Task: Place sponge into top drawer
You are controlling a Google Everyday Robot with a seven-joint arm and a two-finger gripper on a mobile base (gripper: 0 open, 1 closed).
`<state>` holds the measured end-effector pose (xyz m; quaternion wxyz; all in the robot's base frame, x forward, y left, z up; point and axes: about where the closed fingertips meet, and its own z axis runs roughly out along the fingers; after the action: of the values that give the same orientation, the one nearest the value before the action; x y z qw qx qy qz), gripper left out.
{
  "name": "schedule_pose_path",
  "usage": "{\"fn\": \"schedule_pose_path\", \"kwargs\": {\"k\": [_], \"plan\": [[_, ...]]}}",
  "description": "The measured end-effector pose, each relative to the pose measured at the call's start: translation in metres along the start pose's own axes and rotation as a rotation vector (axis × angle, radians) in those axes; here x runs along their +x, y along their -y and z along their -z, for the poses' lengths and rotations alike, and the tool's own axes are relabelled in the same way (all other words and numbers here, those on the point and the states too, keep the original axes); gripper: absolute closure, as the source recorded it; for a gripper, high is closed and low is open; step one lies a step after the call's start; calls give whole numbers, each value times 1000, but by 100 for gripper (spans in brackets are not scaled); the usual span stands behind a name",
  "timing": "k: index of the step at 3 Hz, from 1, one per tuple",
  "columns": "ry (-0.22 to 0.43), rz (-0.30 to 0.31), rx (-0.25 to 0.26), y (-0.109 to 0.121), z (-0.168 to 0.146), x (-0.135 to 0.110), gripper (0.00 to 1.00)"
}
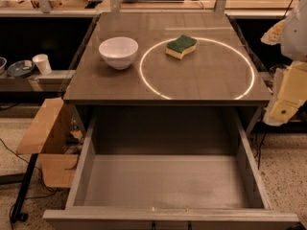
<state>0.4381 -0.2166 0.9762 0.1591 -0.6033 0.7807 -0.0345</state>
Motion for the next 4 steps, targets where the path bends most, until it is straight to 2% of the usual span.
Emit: {"fn": "schedule_pose_path", "kwargs": {"k": [1,2,3,4], "plan": [[0,0,0,0,0,0,0],[46,6,-2,0,3,-3,0],[189,11,-42,2,5,-2,0],[301,17,-92,0,3,-5,0]]}}
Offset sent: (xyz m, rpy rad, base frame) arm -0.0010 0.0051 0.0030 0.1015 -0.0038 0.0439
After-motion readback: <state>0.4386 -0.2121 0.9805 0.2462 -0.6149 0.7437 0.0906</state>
